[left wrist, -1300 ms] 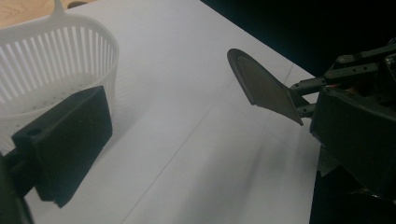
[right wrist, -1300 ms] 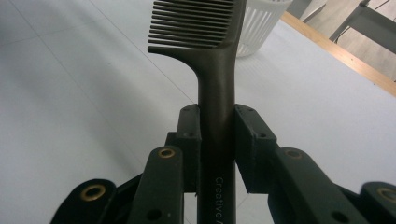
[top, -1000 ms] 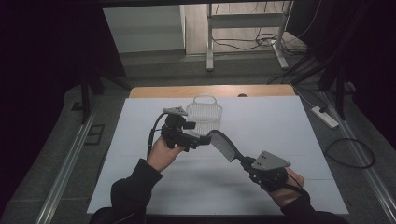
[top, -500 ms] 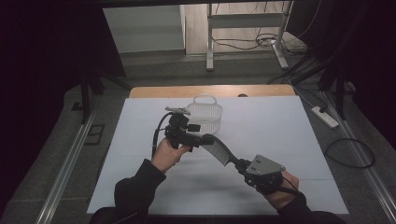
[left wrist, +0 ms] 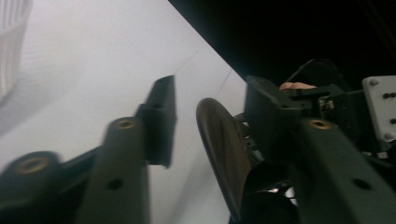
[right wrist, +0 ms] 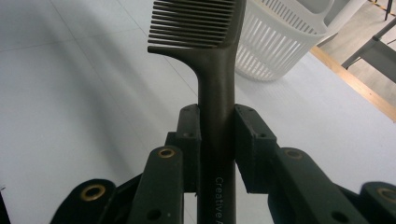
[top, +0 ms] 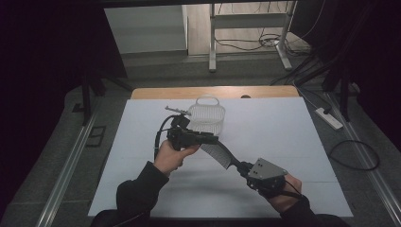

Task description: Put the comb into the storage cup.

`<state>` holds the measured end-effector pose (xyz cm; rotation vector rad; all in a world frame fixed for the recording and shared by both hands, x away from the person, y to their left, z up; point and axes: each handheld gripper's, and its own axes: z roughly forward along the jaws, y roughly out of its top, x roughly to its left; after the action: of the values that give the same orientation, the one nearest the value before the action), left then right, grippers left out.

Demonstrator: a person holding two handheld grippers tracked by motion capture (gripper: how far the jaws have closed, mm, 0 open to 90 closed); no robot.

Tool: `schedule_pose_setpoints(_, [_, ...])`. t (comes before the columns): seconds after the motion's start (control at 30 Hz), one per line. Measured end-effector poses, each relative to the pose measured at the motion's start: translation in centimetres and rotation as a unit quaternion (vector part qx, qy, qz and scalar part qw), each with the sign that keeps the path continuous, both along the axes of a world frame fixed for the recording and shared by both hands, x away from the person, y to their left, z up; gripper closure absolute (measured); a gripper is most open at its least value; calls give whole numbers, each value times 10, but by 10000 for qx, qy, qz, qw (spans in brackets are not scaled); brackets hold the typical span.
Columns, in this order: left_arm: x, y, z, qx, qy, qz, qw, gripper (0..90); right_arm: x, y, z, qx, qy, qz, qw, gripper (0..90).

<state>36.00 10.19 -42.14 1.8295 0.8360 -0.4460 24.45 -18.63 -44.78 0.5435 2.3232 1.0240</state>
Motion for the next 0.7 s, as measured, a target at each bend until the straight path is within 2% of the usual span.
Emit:
schedule_pose_setpoints(0.1, [0, -1, -2, -40, 152, -41, 9999, 653, 0, 0, 0, -12, -19, 17, 10000, 722])
schedule_pose_setpoints(0.2, [0, -2, -2, -22, 172, -19, 9998, 763, -1, 1, -1, -58, -69, 46, 9999, 722])
schedule_pose_setpoints(0.3, [1, 0, -4, -194, 386, -77, 9990, 794, -1, 1, -1, -86, -82, 60, 9999, 721])
schedule_pose_setpoints(0.5, [1, 0, -8, -350, 675, -80, 9971, 829, 0, 2, -4, -248, -156, 58, 9996, 720])
schedule_pose_setpoints(0.7, [0, 1, -9, -521, 665, -107, 9964, 838, 1, 2, -6, -250, -226, 68, 9994, 709])
